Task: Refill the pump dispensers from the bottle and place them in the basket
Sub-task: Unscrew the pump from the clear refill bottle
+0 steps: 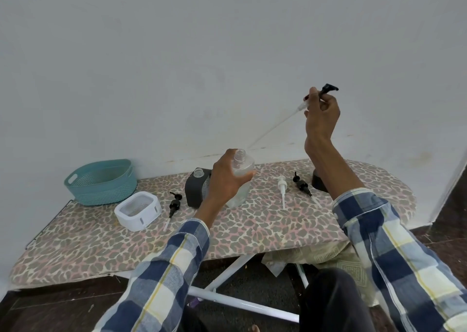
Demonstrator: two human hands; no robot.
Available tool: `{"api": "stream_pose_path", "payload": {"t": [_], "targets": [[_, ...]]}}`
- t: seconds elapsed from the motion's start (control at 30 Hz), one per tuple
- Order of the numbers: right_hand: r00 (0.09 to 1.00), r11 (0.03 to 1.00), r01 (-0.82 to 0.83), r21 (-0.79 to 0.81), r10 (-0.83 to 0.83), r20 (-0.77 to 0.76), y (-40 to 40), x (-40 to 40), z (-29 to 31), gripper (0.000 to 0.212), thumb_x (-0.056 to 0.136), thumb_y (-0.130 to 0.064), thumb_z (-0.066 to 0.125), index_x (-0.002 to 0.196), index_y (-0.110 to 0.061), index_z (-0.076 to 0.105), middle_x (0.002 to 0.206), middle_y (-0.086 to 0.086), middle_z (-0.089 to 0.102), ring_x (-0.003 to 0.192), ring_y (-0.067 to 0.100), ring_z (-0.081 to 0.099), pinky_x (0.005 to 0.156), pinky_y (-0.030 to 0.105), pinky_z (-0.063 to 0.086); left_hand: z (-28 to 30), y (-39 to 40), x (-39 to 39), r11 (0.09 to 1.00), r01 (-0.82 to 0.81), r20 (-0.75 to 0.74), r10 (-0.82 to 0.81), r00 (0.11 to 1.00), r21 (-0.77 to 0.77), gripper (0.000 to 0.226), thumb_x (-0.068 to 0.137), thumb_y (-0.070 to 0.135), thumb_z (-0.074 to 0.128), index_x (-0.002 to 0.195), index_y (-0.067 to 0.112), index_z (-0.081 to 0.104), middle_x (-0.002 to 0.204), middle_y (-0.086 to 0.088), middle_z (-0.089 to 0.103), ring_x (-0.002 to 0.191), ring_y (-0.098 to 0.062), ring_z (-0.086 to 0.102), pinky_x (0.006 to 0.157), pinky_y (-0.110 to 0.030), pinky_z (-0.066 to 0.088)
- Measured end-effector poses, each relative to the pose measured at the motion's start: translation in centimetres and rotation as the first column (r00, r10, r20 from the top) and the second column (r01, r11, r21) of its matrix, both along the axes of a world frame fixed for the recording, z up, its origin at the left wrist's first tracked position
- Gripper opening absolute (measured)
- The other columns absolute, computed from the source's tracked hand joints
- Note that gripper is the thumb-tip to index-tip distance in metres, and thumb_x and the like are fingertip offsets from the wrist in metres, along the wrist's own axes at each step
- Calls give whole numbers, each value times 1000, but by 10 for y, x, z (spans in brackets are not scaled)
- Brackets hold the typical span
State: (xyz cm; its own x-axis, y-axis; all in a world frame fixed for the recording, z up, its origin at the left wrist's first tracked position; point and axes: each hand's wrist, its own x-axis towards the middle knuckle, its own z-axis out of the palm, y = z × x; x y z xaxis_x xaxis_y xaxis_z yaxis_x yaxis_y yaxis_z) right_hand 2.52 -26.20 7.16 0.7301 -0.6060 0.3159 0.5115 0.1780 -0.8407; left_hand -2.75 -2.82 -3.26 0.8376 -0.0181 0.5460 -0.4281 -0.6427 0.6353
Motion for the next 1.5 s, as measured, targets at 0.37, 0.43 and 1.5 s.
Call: {"api": "stream_pose_path", "payload": {"t": [0.37, 0.43, 1.5], "targets": [[909, 891, -223, -395, 43, -415, 25, 33, -106, 42, 102, -50, 65, 99, -9, 76, 79, 4, 67, 71, 18, 61, 68, 32, 45, -3, 10, 10, 999, -21, -40, 19, 999, -34, 66, 76, 48, 95, 128, 25, 61, 116, 7, 72, 103, -14, 68, 87, -32, 57], [873, 807, -320, -496, 48, -485, 35, 37, -118, 44, 102, -49, 65, 84, -10, 72, 67, 6, 60, 61, 17, 54, 59, 33, 39, -5, 11, 11, 999, -25, -44, 23, 999, -46, 66, 75, 47, 94, 127, 26, 60, 115, 8, 72, 103, -13, 69, 86, -33, 58], [747, 546, -665, -510, 491, -449, 102, -24, -163, 73, 89, -41, 73, 153, -28, 42, 147, -3, 54, 135, 12, 53, 109, 34, 46, -14, 45, 15, 995, 104, -162, -103, 981, 1, 80, 101, 69, 55, 165, 27, 33, 162, 2, 47, 148, -17, 47, 121, -43, 42]]}}
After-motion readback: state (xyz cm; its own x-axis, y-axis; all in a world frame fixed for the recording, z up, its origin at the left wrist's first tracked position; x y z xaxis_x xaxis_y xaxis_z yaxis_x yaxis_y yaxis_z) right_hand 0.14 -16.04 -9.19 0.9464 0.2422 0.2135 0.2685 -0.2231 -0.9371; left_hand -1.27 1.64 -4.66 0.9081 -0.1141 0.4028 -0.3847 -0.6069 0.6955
